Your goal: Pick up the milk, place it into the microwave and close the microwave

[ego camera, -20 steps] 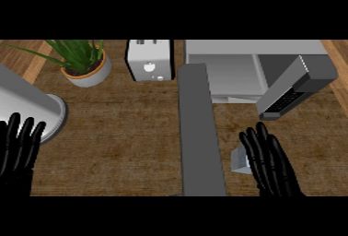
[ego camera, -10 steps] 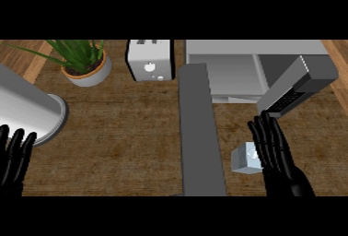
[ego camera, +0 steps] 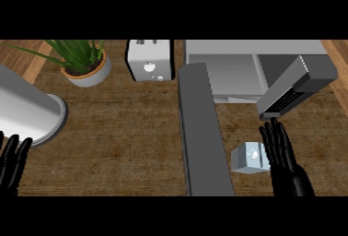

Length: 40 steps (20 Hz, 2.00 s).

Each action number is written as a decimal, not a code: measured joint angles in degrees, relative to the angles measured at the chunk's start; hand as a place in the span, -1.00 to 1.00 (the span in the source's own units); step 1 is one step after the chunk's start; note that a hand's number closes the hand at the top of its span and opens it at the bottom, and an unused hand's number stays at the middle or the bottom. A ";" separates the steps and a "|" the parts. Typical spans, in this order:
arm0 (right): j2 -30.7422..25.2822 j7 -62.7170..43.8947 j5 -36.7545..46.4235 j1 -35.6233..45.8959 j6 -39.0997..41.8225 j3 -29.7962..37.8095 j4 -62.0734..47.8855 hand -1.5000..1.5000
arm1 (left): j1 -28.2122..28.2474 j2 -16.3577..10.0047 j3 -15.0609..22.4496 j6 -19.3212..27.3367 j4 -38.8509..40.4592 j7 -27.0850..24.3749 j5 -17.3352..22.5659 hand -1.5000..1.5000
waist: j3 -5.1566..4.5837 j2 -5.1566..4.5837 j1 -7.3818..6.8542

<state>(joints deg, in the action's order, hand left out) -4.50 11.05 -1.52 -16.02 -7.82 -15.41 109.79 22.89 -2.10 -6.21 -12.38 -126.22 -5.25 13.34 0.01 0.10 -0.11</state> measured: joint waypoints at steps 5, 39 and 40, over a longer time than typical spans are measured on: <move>-1.11 4.99 -1.95 -1.26 2.17 3.63 -4.94 -1.00 | 0.97 0.64 0.02 -0.92 0.91 -1.84 -0.53 -1.00 | -0.02 0.00 0.01; -3.99 31.92 1.74 17.75 5.62 20.81 -54.88 -1.00 | 5.71 1.68 -0.78 -4.50 -2.42 -2.43 0.49 -1.00 | 0.01 -0.11 -0.35; -4.28 33.00 1.31 18.48 7.38 20.94 -56.85 -1.00 | 5.31 1.77 -0.17 -4.15 -2.31 -2.18 0.16 -1.00 | 0.03 -0.14 -0.36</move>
<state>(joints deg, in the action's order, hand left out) -8.78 44.06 -0.21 2.45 -0.43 5.54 52.94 28.21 -0.33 -6.38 -16.53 -128.53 -7.43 13.51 0.04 -0.04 -0.47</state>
